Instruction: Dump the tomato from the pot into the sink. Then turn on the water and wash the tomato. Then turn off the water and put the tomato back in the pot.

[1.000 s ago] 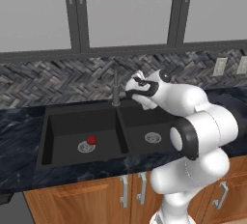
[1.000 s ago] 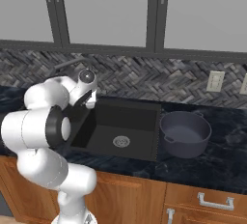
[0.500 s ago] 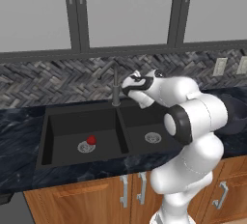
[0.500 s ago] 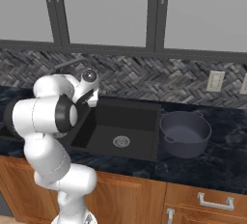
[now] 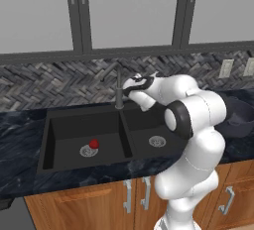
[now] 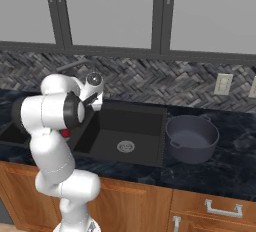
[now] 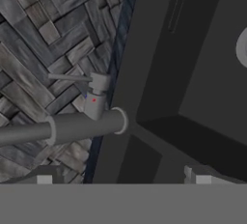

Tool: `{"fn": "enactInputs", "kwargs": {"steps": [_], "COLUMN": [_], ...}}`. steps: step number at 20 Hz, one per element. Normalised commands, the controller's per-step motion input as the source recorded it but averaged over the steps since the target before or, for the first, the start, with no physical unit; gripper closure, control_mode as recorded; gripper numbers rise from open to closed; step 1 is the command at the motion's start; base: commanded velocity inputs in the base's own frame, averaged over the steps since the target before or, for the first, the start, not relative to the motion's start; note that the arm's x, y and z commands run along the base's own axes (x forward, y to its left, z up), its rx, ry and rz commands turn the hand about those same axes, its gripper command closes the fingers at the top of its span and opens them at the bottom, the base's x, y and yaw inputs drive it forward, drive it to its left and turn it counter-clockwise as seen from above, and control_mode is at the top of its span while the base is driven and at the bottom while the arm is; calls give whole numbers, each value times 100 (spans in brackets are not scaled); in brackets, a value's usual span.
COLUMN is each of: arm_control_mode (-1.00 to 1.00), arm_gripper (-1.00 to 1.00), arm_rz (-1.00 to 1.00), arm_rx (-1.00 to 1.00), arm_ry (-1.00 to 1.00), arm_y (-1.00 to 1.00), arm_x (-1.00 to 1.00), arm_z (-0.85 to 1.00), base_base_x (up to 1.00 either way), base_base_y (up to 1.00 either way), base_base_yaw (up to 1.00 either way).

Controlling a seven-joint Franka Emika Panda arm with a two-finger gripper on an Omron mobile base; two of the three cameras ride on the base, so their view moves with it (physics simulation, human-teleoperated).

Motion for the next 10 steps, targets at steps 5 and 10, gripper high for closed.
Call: {"fn": "enactInputs", "kwargs": {"steps": [5, 10], "arm_control_mode": [-100, -100], "arm_gripper": [-100, -100], "arm_rz": [0, 0], "arm_rx": [0, 0], "arm_ry": [0, 0], "arm_y": [2, 0], "arm_x": [18, 22], "arm_z": [-8, -5], "base_base_x": [0, 0], "base_base_y": [0, 0], "base_base_yaw": [0, 0]}}
